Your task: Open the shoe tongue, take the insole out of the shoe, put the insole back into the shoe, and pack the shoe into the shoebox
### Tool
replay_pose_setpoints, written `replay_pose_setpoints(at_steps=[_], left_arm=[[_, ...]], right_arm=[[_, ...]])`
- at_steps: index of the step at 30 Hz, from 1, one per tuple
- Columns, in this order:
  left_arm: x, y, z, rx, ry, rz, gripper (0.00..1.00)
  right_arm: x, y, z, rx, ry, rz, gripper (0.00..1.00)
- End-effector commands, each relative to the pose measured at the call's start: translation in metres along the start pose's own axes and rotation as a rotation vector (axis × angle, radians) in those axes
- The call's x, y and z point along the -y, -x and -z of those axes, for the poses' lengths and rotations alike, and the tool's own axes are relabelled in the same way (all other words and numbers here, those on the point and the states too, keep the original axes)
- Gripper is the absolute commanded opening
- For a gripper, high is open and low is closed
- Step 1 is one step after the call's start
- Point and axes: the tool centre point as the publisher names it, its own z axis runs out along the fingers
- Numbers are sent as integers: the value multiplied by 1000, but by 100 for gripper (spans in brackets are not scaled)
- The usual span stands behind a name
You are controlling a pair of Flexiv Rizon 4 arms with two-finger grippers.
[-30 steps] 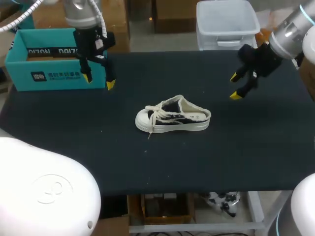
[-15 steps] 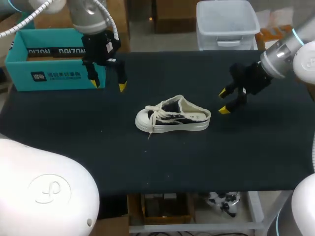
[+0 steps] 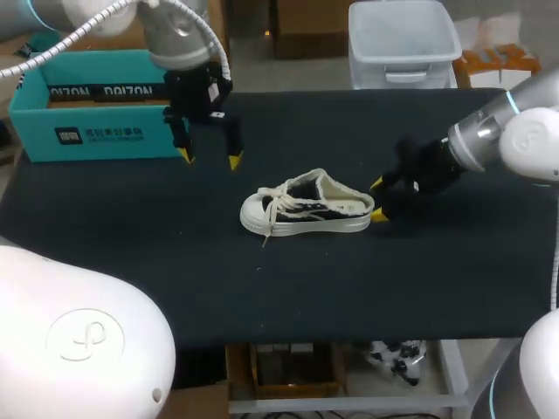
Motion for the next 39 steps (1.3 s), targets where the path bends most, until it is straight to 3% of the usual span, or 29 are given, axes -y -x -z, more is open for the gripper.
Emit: replay_pose_setpoints(at_steps=[1, 13, 23, 39], left_arm=[[2, -4, -2, 8, 0, -4, 100], [1, -10, -6, 8, -3, -25, 100], [0, -14, -7, 17, -6, -39, 100], [-1, -16, -12, 13, -9, -46, 100]], right_arm=[[3, 5, -10, -13, 16, -1, 100], [-1, 1, -24, -36, 63, 26, 100], [-5, -7, -28, 5, 126, 106, 100], [-10, 2, -47, -42, 169, 113, 100]])
